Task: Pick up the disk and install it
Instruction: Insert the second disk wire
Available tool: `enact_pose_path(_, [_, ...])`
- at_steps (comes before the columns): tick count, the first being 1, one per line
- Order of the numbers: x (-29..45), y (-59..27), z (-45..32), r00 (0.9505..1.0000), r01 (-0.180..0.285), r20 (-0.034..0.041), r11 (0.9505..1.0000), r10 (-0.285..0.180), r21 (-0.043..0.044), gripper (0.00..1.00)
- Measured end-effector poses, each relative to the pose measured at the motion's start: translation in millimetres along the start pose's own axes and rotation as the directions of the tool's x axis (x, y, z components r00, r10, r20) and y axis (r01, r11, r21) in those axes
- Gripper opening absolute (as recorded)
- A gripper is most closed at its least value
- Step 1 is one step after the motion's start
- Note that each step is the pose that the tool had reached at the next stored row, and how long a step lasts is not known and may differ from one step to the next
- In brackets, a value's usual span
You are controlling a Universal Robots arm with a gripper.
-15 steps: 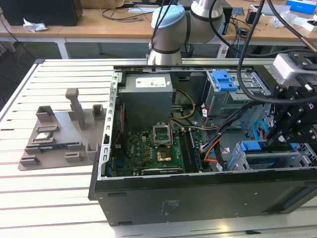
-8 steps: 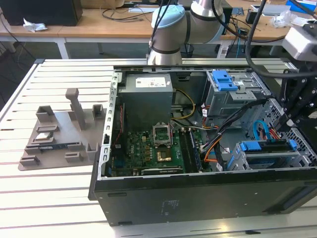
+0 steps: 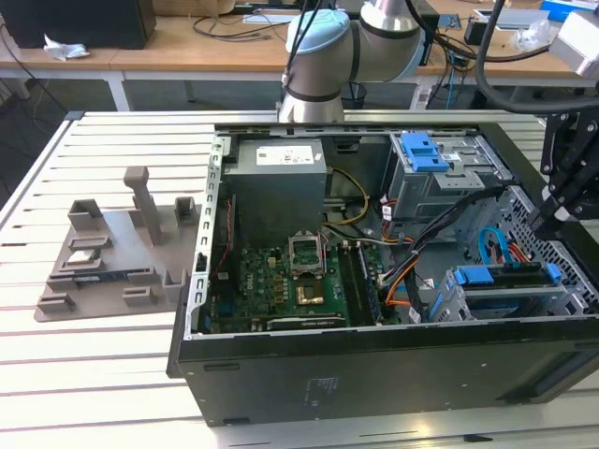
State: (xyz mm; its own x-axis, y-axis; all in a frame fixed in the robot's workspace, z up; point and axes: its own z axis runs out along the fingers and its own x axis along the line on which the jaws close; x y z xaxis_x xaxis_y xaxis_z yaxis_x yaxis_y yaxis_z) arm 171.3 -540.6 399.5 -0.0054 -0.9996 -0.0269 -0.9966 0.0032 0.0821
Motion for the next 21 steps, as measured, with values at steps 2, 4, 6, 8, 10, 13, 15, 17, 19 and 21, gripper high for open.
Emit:
enact_pose_path(2, [-0.1, 0.1, -0.7, 1.0000, 0.000, -0.0001, 1.0000, 0.000, 0.0000, 0.11])
enact_pose_path(4, [-0.1, 0.2, -2.7, 1.0000, 0.000, -0.0003, 1.0000, 0.000, 0.0000, 0.11])
enact_pose_path(6, [-0.1, 0.3, -4.0, 1.0000, 0.000, -0.0001, 1.0000, 0.000, 0.0000, 0.11])
enact_pose_path(8, [-0.2, 0.5, -5.8, 1.0000, 0.000, -0.0001, 1.0000, 0.000, 0.0000, 0.11])
enact_pose_path(10, [-0.2, 0.6, -7.0, 1.0000, 0.000, -0.0001, 1.0000, 0.000, 0.0000, 0.11])
enact_pose_path(13, [-0.3, 0.9, -11.2, 1.0000, 0.000, -0.0001, 1.0000, 0.000, 0.0000, 0.11])
enact_pose_path(15, [-0.4, 1.2, -14.4, 1.0000, 0.000, -0.0003, 1.0000, 0.000, 0.0000, 0.11])
enact_pose_path(17, [-0.5, 1.5, -18.3, 1.0000, 0.000, -0.0001, 1.0000, 0.000, 0.0000, 0.11])
enact_pose_path(19, [-0.6, 1.7, -20.9, 1.0000, 0.000, -0.0001, 1.0000, 0.000, 0.0000, 0.11])
enact_pose_path(21, [-0.7, 2.0, -23.8, 1.0000, 0.000, -0.0002, 1.0000, 0.000, 0.0000, 0.11])
